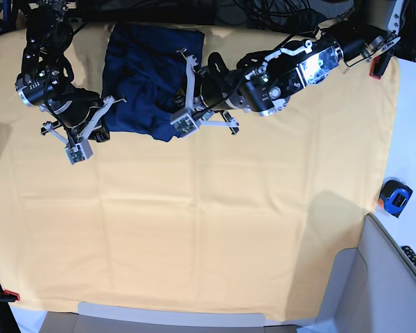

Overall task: Fold the T-shirt properly
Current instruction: 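Grasp the folded navy shirt with both grippers from opposite sides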

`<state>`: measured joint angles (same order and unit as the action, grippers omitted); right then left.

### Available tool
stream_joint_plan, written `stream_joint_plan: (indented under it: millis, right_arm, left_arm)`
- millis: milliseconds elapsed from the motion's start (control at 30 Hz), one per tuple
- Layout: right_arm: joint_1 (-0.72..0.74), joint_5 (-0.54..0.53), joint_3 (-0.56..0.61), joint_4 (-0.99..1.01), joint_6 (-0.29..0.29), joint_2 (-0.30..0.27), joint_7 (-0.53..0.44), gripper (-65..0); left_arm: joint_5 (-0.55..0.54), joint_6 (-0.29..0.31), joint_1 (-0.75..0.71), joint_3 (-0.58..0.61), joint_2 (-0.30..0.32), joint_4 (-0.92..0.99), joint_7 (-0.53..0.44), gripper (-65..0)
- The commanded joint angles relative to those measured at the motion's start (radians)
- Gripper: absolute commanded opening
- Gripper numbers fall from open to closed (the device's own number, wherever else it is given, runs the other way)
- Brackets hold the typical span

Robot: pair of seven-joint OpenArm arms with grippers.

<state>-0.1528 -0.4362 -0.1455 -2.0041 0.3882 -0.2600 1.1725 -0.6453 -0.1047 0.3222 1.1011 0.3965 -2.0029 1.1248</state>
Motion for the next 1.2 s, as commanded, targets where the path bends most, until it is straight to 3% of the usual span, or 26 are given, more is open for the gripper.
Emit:
stream_joint_plan:
  millis: [0, 200, 333, 600, 867, 1167]
  right_arm:
    - [0.003, 0.007, -0.003, -0.005, -0.002, -0.003, -0.019, -65.0]
    - [-0.031, 0.079, -0.004, 0.007, -0.002, 0.060, 0.013, -65.0]
    - [-0.047, 0.076, -0.003, 0.007, -0.002, 0.077, 0.013, -65.0]
    - [-0.054, 0.078, 0.007, 0.067, -0.002, 0.081, 0.014, -65.0]
    - [-0.077, 0.078, 0.004, 0.171, -0.002, 0.078, 0.011, -65.0]
    - [-0.077, 0.078, 0.004, 0.171, -0.002, 0.080, 0.013, -65.0]
  left_arm:
    - [0.040, 0.001, 0.028, 0.032, -0.001, -0.012, -0.005, -65.0]
    - [0.264, 0.001, 0.064, 0.231, -0.006, 0.093, -0.047, -65.0]
    - [0.338, 0.003, 0.065, 0.267, -0.041, 0.143, -0.073, -65.0]
    - [0.348, 0.003, 0.102, 0.265, -0.092, 0.064, -0.001, -65.0]
    - [0.348, 0.003, 0.116, 0.264, -0.143, 0.052, -0.009, -65.0]
    - [0.348, 0.003, 0.116, 0.276, -0.153, 0.233, -0.179, -65.0]
